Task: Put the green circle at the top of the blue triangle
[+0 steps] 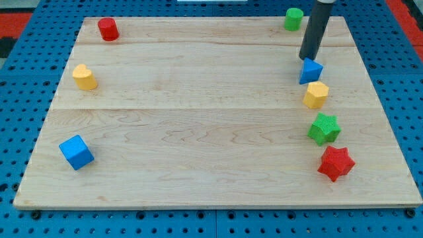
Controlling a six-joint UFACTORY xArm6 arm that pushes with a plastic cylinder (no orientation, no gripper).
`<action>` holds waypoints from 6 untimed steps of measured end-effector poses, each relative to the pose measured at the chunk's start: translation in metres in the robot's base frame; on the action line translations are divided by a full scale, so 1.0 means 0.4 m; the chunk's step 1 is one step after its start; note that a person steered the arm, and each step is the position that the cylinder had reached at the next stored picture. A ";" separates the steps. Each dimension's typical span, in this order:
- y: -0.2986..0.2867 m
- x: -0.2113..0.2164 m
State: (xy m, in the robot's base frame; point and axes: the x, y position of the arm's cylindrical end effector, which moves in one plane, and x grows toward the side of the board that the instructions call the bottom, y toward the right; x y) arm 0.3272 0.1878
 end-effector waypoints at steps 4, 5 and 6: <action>0.235 -0.154; 0.269 -0.339; 0.269 -0.339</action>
State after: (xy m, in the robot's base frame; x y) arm 0.1915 0.2954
